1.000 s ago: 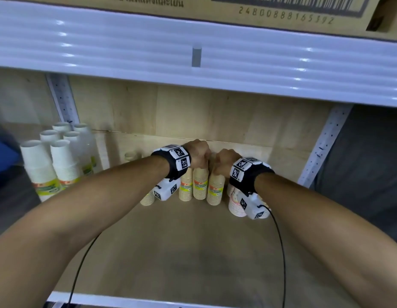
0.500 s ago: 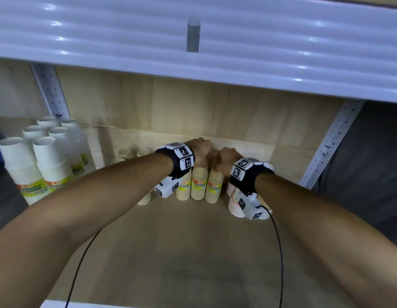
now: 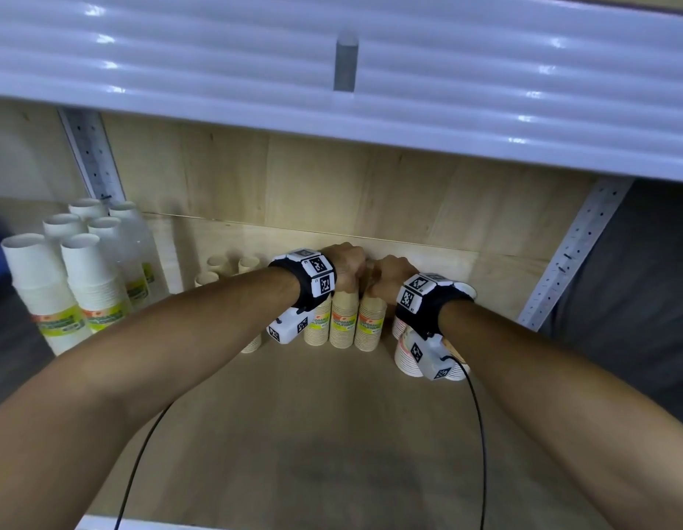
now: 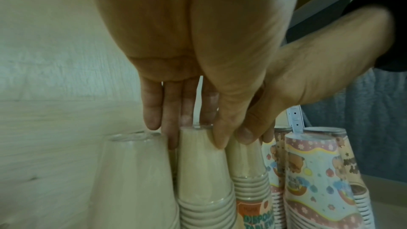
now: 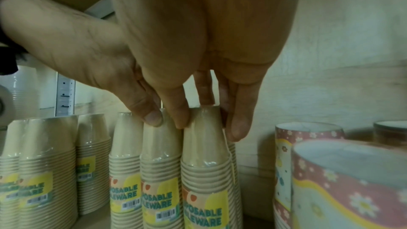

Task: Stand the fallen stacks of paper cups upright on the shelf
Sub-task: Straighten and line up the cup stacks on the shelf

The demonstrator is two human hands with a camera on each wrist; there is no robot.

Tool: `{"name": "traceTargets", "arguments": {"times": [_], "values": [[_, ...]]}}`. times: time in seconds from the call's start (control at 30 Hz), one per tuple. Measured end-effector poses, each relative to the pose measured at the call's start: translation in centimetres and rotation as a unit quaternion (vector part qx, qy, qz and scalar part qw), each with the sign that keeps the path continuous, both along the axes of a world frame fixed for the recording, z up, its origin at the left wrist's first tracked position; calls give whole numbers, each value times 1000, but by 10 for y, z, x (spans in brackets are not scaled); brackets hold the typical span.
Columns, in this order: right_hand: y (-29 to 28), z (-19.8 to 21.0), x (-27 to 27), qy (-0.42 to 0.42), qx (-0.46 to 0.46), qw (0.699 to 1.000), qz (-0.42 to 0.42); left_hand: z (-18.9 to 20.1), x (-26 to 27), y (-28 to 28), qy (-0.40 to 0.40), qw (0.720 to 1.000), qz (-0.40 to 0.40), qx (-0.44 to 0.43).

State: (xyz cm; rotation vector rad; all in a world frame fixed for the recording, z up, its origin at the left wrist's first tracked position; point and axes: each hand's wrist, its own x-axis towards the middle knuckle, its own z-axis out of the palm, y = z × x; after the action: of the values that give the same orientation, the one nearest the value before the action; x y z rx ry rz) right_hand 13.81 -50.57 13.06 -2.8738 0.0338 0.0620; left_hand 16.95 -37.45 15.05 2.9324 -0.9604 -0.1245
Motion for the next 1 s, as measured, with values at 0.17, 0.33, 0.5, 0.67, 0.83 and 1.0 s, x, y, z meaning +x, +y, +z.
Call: {"name": "traceTargets", "arguments": {"times": [0.17,0.33,0.5,0.67,0.83,1.0], "values": [[1,2,-3,5,3,1000,-3,0,1,5,4,1000,-2,-14],[6,18,-2,-33,23,999,-12,10,0,18,-8,999,-1,-53],[26,39,-2,-82,28,996,-8,27,5,49,-32,996,46,-75],[59,48,3,-95,20,995,32,45,4,94,-32,990,105,-84],[106,46,7,-108,24,991,69,53,0,140,-25,982,165,-84],[151,39,8,-99,31,988,117,46,-8,174,-29,976,206,-69]]}}
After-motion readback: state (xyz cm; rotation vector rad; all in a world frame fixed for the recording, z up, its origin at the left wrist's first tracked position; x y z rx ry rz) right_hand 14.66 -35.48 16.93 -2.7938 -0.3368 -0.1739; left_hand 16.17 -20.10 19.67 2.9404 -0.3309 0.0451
